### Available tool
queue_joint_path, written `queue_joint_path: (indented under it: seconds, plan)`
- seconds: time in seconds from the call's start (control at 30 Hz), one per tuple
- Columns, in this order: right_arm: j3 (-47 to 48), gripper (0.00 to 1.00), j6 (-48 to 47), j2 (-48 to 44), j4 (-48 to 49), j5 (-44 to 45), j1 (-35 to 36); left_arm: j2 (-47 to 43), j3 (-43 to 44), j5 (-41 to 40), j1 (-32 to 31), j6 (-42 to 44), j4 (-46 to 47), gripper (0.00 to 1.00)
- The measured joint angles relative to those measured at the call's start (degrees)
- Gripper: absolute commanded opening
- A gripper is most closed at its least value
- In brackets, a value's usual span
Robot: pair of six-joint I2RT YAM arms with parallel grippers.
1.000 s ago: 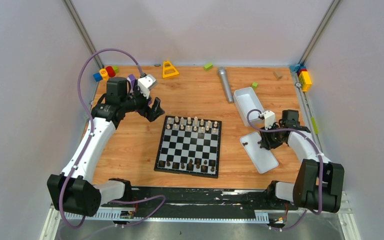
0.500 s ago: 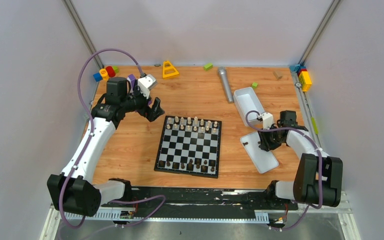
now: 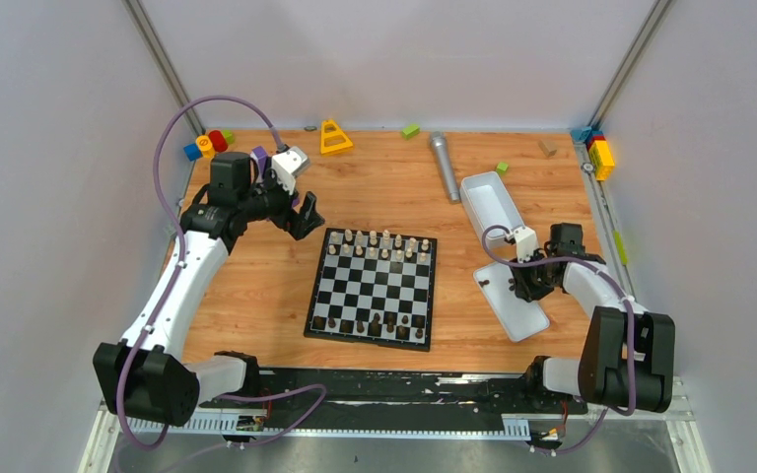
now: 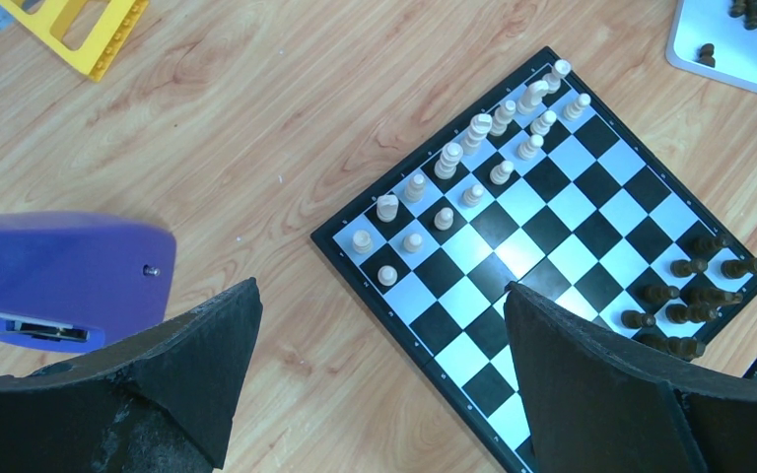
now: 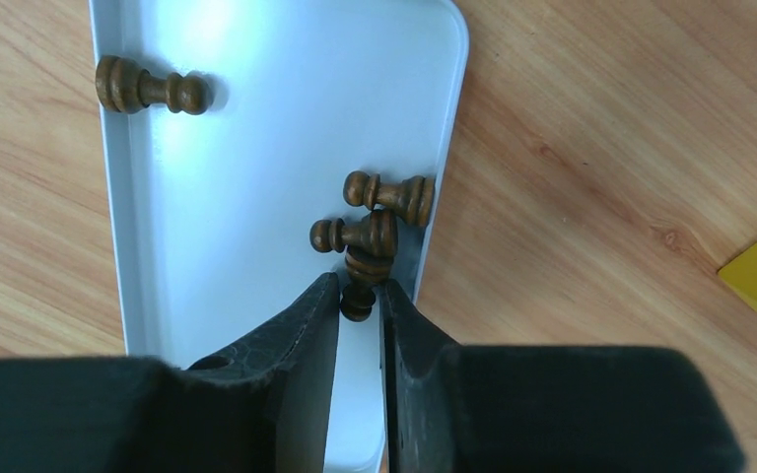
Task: Set up the chess pieces on the board
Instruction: Pick up the chess piece from the storage box, then place the chess piece on the chessboard.
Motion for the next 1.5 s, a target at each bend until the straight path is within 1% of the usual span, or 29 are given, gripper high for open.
queue_joint_path:
  seconds: [0.13, 0.27, 0.4, 0.57, 0.7, 0.83, 0.93, 1.1, 1.2, 1.33, 1.5]
  plan:
    - [0.0, 0.10, -0.4, 0.0, 0.2, 0.3, 0.0, 0.3, 0.0, 0.0, 0.0, 0.0, 0.0, 1.00]
    - [0.2, 0.05, -0.9, -0.3, -1.0, -0.3, 0.0, 0.4, 0.0, 0.0, 0.0, 0.0, 0.0, 1.00]
    - [1.9, 0.05, -2.0, -1.9, -6.4, -3.3, 0.1, 0.4, 0.0, 1.0, 0.0, 0.3, 0.1, 1.00]
    - [7.3, 0.05, -3.8, -5.3, -13.3, -10.3, 1.6, 0.7, -0.2, 6.6, 0.0, 1.0, 1.0, 0.98]
    - [11.3, 0.05, -4.0, -6.2, -16.9, -15.6, 4.5, 1.2, -0.3, 12.1, 0.0, 1.4, 2.3, 0.93]
    - [15.3, 0.05, -2.9, -5.6, -19.7, -20.4, 10.1, 1.7, -1.0, 17.5, -0.6, 1.4, 5.0, 0.89]
    - [19.9, 0.06, -1.2, -3.6, -20.9, -24.9, 15.2, 1.8, -2.1, 20.3, -3.0, 1.6, 7.7, 0.88]
    - [31.1, 0.05, 2.2, 3.9, -21.8, -32.7, 24.6, 2.4, -3.2, 24.1, -11.7, 5.3, 11.7, 0.85]
    - [35.8, 0.05, 3.5, 9.0, -22.0, -37.1, 28.4, 4.0, -3.2, 25.5, -16.5, 9.2, 13.7, 0.83]
    - [40.2, 0.05, 4.7, 14.6, -23.8, -42.7, 30.6, 6.5, -2.9, 25.9, -21.3, 16.9, 13.2, 0.78]
    - [43.4, 0.05, 5.2, 18.3, -26.1, -47.9, 31.0, 9.5, -0.7, 25.5, -25.1, 24.4, 11.3, 0.70]
